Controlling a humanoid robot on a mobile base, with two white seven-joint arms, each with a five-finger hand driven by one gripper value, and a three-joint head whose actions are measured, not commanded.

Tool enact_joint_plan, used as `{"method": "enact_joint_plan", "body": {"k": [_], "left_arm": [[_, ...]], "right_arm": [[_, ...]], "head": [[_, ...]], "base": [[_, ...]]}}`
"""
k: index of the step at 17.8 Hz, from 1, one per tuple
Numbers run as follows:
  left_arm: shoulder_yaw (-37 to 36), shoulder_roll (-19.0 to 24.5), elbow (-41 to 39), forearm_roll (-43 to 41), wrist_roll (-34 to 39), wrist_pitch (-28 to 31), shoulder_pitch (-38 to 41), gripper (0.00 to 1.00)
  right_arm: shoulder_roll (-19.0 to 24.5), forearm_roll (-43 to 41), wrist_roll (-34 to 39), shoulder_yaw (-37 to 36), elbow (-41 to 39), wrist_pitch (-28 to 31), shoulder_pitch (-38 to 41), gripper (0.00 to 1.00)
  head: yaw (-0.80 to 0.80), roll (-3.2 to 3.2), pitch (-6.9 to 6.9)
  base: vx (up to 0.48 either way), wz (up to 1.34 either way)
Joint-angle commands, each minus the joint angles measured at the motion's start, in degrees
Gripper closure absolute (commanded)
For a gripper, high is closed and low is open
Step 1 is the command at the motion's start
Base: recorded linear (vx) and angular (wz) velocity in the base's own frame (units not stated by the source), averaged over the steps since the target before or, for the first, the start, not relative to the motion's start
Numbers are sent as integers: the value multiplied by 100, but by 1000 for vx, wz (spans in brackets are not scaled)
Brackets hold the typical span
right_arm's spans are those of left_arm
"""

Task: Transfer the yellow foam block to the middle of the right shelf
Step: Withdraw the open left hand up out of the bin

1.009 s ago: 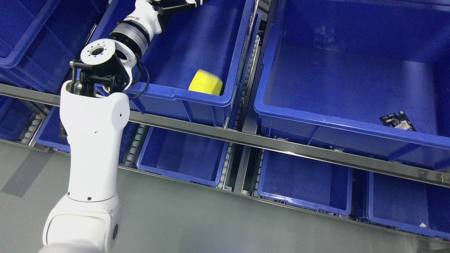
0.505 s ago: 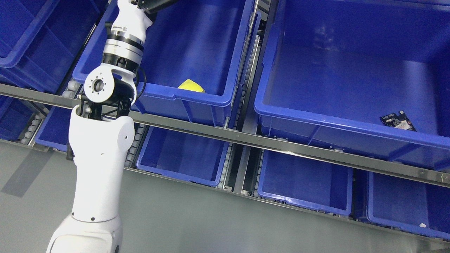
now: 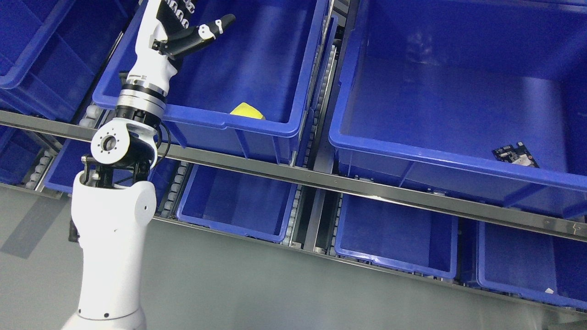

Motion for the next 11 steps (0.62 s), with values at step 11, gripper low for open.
{"method": "enact_joint_plan", "body": {"k": [11], "left_arm": [[401, 151, -160, 8, -8, 46, 161, 0]], "right_arm": [[-100, 0, -2, 0, -100, -2, -9, 0]], "head": [[0, 0, 0]], "base": [[0, 0]]}}
